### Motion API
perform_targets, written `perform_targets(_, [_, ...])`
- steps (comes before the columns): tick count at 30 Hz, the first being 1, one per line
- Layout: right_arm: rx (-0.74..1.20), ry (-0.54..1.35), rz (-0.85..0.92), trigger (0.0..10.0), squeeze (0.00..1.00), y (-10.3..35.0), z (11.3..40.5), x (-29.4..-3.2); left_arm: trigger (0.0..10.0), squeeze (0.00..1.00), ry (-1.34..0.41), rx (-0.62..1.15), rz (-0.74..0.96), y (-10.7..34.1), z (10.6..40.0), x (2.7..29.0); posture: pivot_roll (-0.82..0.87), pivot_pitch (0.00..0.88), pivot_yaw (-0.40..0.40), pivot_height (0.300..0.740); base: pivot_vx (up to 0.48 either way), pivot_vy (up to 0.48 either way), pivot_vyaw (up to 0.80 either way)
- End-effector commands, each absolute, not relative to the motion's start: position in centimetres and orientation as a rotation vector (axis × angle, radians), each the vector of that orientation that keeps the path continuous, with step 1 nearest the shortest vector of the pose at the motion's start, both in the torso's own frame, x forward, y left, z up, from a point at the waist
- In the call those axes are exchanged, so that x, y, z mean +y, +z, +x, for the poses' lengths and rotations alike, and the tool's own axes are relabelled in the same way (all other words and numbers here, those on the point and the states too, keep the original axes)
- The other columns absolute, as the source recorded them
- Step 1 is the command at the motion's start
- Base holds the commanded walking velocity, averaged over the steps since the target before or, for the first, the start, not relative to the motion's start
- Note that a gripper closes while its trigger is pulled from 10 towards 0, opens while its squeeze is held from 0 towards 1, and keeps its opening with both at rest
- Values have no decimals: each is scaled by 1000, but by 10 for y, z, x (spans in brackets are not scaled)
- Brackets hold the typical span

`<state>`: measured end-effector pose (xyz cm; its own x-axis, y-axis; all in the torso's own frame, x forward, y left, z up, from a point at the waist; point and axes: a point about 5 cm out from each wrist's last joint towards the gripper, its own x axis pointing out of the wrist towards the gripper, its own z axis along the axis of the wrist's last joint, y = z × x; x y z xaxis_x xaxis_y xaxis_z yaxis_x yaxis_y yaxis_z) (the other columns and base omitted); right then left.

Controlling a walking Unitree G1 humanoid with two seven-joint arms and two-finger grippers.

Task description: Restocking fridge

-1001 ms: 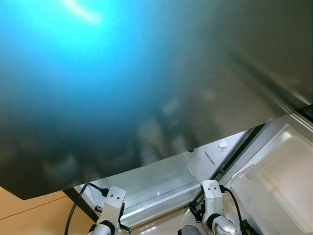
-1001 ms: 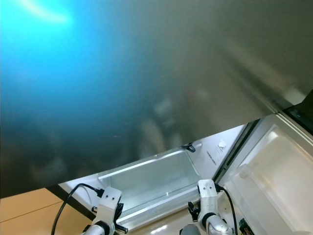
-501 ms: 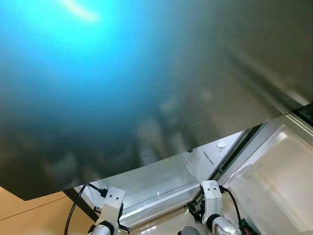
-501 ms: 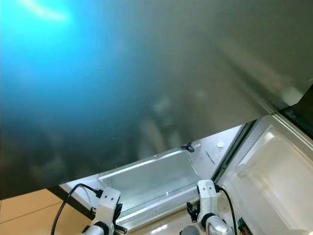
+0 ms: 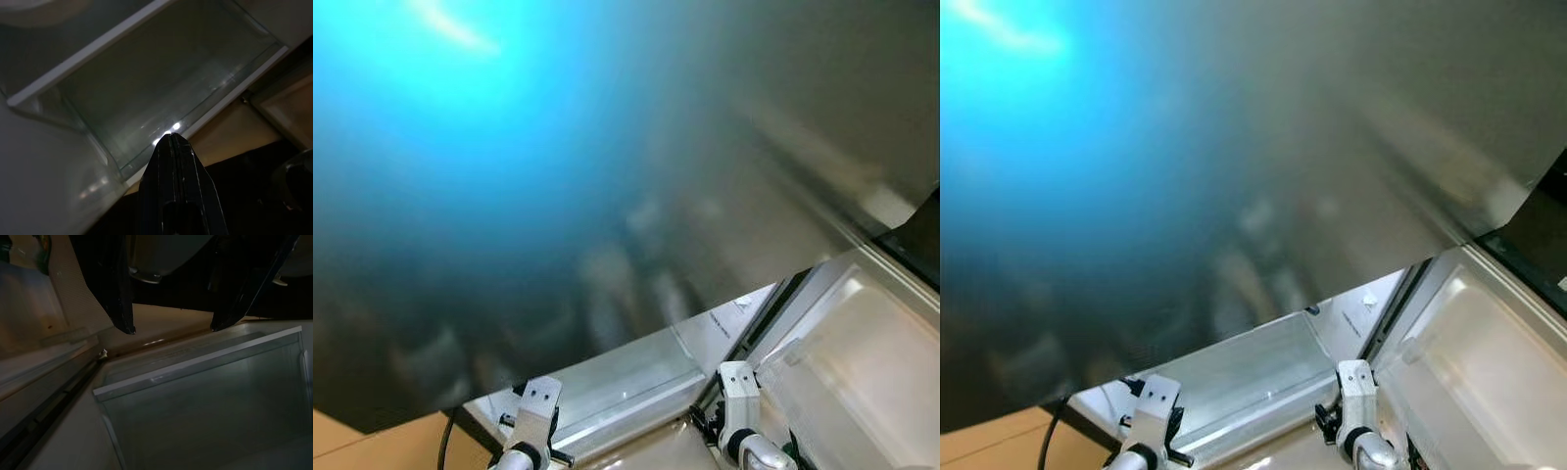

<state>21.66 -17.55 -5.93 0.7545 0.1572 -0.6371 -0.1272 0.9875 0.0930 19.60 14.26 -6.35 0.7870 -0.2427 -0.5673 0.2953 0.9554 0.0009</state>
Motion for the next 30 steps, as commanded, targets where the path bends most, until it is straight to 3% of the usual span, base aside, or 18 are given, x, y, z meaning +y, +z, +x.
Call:
perform_targets(1, [713,147,50,10000,0,-62,212,-175,10000,0,-274,616,83,-67,191,145,-125,107,-12,740,0,0,0])
perform_targets(30, [749,101,22,10000,0,-66,208,-177,10000,0,-269,622,55,-67,190,146,-124,113,-10,740,-34,0,0])
